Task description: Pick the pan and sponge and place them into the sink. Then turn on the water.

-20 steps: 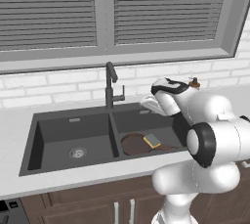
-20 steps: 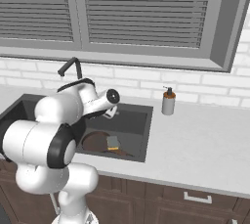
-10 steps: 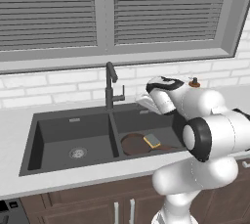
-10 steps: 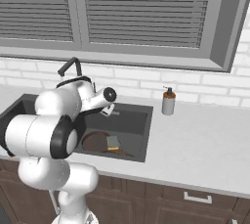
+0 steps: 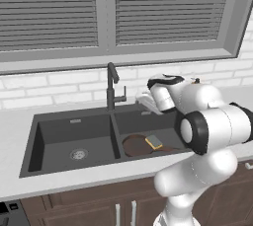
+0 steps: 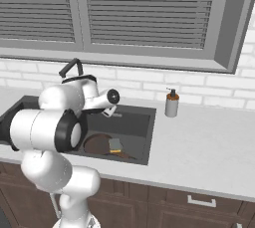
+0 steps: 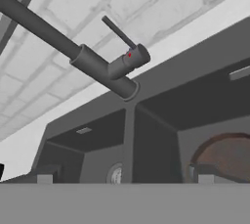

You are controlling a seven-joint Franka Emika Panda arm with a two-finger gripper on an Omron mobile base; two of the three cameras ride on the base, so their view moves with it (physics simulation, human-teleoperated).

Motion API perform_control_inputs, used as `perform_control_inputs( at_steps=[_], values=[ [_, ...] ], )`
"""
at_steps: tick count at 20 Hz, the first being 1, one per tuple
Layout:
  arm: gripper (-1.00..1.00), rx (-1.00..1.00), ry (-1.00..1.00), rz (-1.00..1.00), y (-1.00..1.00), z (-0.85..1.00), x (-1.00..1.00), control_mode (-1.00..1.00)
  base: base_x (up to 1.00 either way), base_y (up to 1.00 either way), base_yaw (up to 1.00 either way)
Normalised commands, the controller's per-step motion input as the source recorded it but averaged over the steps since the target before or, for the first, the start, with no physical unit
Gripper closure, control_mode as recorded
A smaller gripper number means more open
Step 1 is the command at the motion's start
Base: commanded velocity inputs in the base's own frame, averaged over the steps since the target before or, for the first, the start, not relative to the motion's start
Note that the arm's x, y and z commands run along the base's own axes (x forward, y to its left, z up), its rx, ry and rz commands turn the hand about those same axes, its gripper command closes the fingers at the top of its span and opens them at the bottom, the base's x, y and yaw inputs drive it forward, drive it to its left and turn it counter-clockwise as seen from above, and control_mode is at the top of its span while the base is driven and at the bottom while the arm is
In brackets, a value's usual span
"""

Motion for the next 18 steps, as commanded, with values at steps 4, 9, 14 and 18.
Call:
perform_control_inputs(
  at_steps=[4,9,14,18],
  values=[
    [-1.0,0.07,0.0,-0.01,0.14,0.0,0.16,-1.0,0.0,0.0,0.0],
    [-1.0,0.06,-0.03,-0.01,0.15,0.0,0.19,-1.0,0.0,0.0,0.0],
    [-1.0,0.06,-0.04,-0.01,0.1,0.0,0.26,-1.0,0.0,0.0,0.0],
    [-1.0,0.04,-0.03,-0.01,0.11,0.0,0.25,-1.0,0.0,0.0,0.0]
  ],
)
